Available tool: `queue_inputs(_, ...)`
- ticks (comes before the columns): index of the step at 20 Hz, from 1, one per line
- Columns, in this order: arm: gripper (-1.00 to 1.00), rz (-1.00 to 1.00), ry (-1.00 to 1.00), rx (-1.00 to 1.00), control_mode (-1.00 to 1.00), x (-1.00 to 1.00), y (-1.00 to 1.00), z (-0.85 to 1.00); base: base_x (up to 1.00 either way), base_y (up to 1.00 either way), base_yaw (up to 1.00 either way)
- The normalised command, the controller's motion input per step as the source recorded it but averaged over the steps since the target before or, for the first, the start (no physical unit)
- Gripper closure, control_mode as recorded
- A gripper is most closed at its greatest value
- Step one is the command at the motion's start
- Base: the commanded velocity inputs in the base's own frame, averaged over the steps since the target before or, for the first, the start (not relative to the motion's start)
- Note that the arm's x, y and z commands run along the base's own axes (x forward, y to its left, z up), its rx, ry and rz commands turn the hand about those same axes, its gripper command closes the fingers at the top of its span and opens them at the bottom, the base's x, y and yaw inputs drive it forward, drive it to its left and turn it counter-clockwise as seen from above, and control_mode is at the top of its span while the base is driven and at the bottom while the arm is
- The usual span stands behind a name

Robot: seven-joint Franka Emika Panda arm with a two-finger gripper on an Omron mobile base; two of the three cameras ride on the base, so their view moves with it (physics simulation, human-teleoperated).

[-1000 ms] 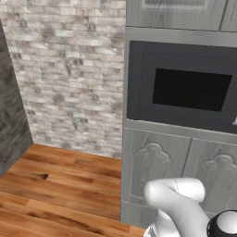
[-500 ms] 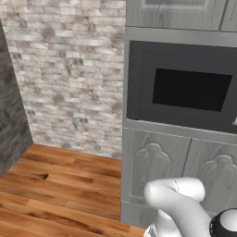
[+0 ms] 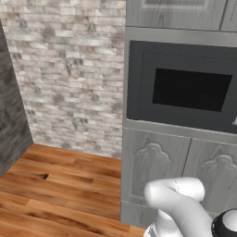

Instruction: Pick the chicken drumstick from the counter and place it in the microwave. Then turn on the microwave.

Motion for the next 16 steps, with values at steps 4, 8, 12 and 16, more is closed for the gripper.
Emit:
queue_inputs(4,-1.0,0.0,0.0,0.0,-1.0,0.13,0.0,-0.06,0.0,0.0,0.0)
queue_inputs(8,-1.0,0.0,0.0,0.0,-1.0,0.21,-0.04,0.0,0.0,0.0,0.0)
queue_inputs(12,-1.0,0.0,0.0,0.0,-1.0,0.17,-0.11,0.0,0.0,0.0,0.0)
queue_inputs(16,-1.0,0.0,0.0,0.0,-1.0,0.11,-0.19,0.0,0.0,0.0,0.0)
